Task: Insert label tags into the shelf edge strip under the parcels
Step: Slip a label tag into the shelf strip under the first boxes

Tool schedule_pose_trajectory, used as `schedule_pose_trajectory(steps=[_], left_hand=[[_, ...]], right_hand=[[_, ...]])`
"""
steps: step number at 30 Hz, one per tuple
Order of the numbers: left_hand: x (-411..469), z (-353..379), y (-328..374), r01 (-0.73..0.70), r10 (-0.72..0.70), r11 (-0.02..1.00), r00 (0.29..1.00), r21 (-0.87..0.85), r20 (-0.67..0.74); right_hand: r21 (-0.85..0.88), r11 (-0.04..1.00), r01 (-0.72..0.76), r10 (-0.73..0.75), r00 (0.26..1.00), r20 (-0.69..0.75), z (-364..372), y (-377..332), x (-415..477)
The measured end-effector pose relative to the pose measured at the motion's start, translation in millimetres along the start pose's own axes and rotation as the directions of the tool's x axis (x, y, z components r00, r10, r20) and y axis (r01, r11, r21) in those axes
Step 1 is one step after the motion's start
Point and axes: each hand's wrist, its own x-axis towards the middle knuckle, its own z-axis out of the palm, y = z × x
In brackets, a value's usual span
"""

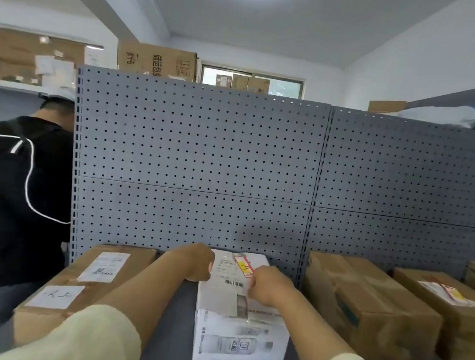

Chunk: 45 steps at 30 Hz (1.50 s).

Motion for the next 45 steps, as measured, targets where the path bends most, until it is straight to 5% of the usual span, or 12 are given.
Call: schedule_pose_trajectory(steps=[11,28,36,45], left_hand=[[56.5,9.5,-14.8,0.118,-0.118,0.993,0.993,0.003,0.024],[93.7,24.9,-50.4,0.174,-0.173,0.985,0.983,-0.003,0.053],[92.6,18.2,-50.2,0.168,-0.168,0.986,0.985,0.004,0.038],[49.8,23.0,-50.3,0.214,-0.214,0.977,0.976,0.001,0.033]], right_hand=[[0.083,0.994,-0.067,0.075,0.993,-0.096,15.2,20.1,84.7],[0.198,0.957,-0.214,0.219,0.976,-0.003,27.3,9.1,139.8],[0.119,0.981,-0.157,0.177,0.966,-0.189,16.4,5.5,132.0],[0.183,0.981,0.060,-0.022,0.979,-0.200,-3.8,-23.5,105.0]])
